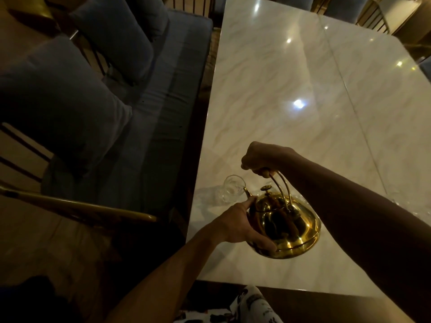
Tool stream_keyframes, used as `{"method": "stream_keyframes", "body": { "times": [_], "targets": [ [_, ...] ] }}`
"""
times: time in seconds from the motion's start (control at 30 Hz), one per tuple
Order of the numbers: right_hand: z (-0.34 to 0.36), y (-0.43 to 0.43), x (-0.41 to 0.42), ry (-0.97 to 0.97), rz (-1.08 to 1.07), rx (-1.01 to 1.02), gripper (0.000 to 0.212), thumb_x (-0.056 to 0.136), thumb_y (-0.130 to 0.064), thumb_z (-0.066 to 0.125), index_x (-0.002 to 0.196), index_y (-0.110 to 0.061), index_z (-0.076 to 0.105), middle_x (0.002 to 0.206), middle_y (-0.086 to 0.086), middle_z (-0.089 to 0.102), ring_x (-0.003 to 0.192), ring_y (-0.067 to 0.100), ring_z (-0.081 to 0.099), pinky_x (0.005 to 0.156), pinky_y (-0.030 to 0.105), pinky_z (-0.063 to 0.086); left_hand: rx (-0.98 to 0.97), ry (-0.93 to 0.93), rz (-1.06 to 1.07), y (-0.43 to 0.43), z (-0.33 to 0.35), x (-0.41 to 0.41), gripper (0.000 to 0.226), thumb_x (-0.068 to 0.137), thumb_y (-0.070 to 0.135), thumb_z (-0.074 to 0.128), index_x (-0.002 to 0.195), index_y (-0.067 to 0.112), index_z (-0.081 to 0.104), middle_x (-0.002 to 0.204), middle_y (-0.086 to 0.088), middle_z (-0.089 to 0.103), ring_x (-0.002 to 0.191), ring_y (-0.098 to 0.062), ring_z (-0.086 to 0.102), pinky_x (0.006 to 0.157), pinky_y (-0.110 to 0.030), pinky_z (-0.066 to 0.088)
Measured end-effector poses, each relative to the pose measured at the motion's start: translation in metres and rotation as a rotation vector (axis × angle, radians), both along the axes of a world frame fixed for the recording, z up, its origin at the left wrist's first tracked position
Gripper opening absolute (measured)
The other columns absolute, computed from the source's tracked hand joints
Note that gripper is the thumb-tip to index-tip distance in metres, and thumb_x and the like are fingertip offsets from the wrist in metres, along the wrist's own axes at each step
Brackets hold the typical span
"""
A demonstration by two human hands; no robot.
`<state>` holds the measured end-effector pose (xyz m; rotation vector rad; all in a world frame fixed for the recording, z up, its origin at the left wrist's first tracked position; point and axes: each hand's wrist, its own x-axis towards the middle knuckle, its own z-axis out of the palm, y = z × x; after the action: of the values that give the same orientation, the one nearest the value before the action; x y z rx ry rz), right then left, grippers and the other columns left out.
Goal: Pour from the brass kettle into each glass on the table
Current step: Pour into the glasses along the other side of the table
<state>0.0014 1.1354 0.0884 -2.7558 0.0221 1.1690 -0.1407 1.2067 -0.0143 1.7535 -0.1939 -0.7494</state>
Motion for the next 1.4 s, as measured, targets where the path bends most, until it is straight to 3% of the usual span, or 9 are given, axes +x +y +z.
{"method": "stream_keyframes", "body": {
  "times": [0.13, 0.27, 0.4, 0.57, 0.87, 1.03, 1.2, 1.4],
  "targets": [
    [0.0, 0.0, 0.0, 0.009, 0.011, -0.023, 0.029, 0.094, -0.018, 0.052, 0.097, 0.007, 0.067, 0.074, 0.016, 0.059, 0.061, 0.024, 0.053, 0.057, 0.033, 0.042, -0.009, 0.017, 0.018, -0.005, 0.001, -0.002, 0.098, 0.07, 0.022, 0.094, 0.151, 0.026, 0.038, 0.146, 0.0, 0.054, 0.132, -0.013, 0.046, 0.09, -0.012, 0.038],
    [0.004, 0.0, -0.001, 0.016, 0.005, -0.031, 0.021, 0.096, -0.015, 0.051, 0.085, 0.001, 0.06, 0.062, 0.01, 0.052, 0.047, 0.018, 0.046, 0.048, 0.028, 0.038, -0.026, 0.016, 0.024, -0.008, 0.002, -0.003, 0.099, 0.07, 0.021, 0.094, 0.152, 0.026, 0.037, 0.147, 0.0, 0.054, 0.125, -0.006, 0.042, 0.095, -0.018, 0.039],
    [0.006, 0.0, -0.002, 0.009, 0.021, -0.025, 0.021, 0.095, -0.015, 0.052, 0.086, 0.001, 0.061, 0.06, 0.009, 0.051, 0.047, 0.017, 0.046, 0.048, 0.027, 0.038, -0.029, 0.03, 0.037, -0.008, 0.002, -0.004, 0.099, 0.069, 0.024, 0.095, 0.151, 0.026, 0.038, 0.147, 0.0, 0.054, 0.133, -0.013, 0.045, 0.101, -0.025, 0.041],
    [0.007, 0.006, -0.001, 0.018, 0.058, -0.039, 0.022, 0.095, -0.017, 0.052, 0.087, 0.001, 0.061, 0.062, 0.01, 0.052, 0.048, 0.018, 0.046, 0.05, 0.029, 0.039, -0.038, 0.026, 0.058, -0.005, 0.004, -0.006, 0.095, 0.07, 0.022, 0.094, 0.149, 0.026, 0.041, 0.145, 0.002, 0.055, 0.126, -0.007, 0.043, 0.096, -0.021, 0.04],
    [0.007, 0.017, -0.001, 0.028, 0.069, -0.084, 0.023, 0.096, -0.018, 0.052, 0.081, -0.002, 0.058, 0.057, 0.007, 0.049, 0.047, 0.017, 0.044, 0.053, 0.03, 0.039, -0.045, 0.031, 0.076, 0.0, 0.007, -0.009, 0.092, 0.071, 0.022, 0.093, 0.148, 0.026, 0.042, 0.145, 0.001, 0.056, 0.131, -0.011, 0.046, 0.098, -0.023, 0.039],
    [0.007, 0.018, -0.002, 0.026, 0.064, -0.095, 0.022, 0.095, -0.017, 0.051, 0.083, -0.001, 0.058, 0.058, 0.008, 0.048, 0.046, 0.018, 0.043, 0.05, 0.028, 0.037, -0.057, 0.028, 0.063, 0.002, 0.007, -0.01, 0.092, 0.072, 0.019, 0.093, 0.148, 0.026, 0.042, 0.145, 0.002, 0.056, 0.122, -0.004, 0.044, 0.085, -0.009, 0.036],
    [0.009, 0.02, -0.004, 0.03, 0.06, -0.107, 0.022, 0.096, -0.018, 0.051, 0.081, -0.002, 0.057, 0.057, 0.007, 0.048, 0.046, 0.017, 0.043, 0.049, 0.028, 0.036, -0.069, 0.043, 0.067, 0.003, 0.008, -0.012, 0.091, 0.071, 0.02, 0.093, 0.147, 0.026, 0.042, 0.145, 0.002, 0.056, 0.127, -0.009, 0.046, 0.097, -0.021, 0.039],
    [0.014, 0.024, -0.007, 0.011, 0.065, -0.113, 0.027, 0.097, -0.018, 0.05, 0.075, -0.002, 0.056, 0.054, 0.007, 0.047, 0.043, 0.016, 0.042, 0.046, 0.025, 0.035, -0.056, 0.03, 0.06, 0.006, 0.008, -0.011, 0.09, 0.071, 0.022, 0.093, 0.147, 0.026, 0.043, 0.145, 0.001, 0.056, 0.125, -0.007, 0.044, 0.098, -0.023, 0.038]
  ]
}}
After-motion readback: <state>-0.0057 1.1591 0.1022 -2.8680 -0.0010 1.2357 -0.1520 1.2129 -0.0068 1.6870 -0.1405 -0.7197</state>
